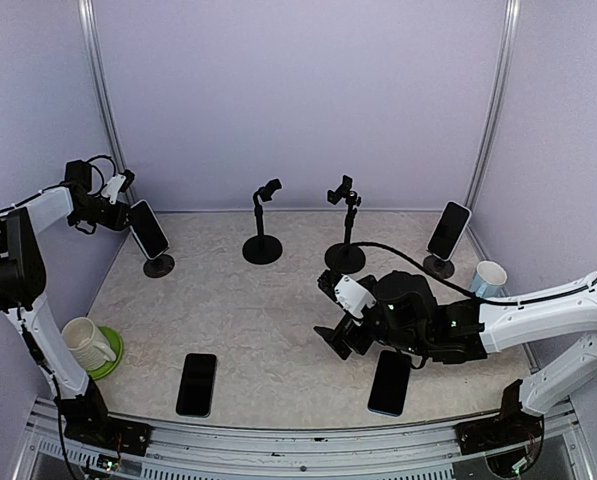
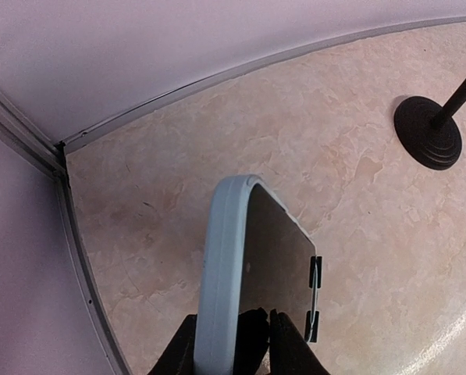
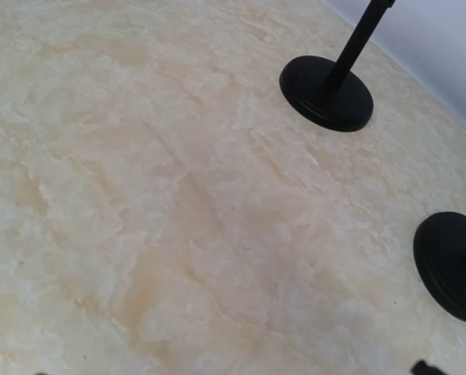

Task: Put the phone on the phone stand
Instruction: Install the phone onto the phone stand.

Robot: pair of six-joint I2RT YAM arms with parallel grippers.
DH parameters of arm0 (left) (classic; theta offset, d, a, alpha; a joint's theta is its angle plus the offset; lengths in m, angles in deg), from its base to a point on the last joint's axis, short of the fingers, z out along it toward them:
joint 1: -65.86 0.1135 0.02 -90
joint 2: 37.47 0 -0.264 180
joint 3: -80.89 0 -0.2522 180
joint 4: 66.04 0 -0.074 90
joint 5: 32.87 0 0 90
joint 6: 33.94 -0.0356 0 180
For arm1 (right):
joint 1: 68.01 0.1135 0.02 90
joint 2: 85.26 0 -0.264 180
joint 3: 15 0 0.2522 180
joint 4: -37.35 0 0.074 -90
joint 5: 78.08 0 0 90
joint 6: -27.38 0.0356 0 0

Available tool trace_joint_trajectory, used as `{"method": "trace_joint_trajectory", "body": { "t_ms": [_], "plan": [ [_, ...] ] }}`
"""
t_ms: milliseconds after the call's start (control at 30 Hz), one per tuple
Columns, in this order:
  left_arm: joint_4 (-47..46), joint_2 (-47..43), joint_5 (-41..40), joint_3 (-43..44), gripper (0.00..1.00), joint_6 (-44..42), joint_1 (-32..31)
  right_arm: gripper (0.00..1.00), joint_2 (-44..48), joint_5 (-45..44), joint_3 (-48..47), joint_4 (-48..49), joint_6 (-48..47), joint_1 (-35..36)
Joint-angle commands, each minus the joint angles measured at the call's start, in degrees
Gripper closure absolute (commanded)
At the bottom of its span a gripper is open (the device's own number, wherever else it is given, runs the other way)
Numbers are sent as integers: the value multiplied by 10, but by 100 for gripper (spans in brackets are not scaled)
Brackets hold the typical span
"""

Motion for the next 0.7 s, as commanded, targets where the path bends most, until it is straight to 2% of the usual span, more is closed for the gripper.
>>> {"method": "trace_joint_trajectory", "body": {
  "t_ms": [0, 267, 367, 633, 667],
  "plan": [
    [-1, 5, -5, 1, 72, -2, 1, 0, -3, 3, -4, 11, 3, -4],
    [-2, 7, -10, 2, 71, 0, 2, 0, -3, 2, -4, 11, 3, -4],
    [-1, 7, -11, 1, 65, -1, 2, 0, -2, 2, -4, 10, 4, -4],
    [-1, 9, -15, -1, 63, 0, 3, 0, -3, 4, -3, 11, 3, -5],
    [-2, 8, -15, -2, 45, 1, 2, 0, -3, 3, -4, 11, 3, -5]
  ]
}}
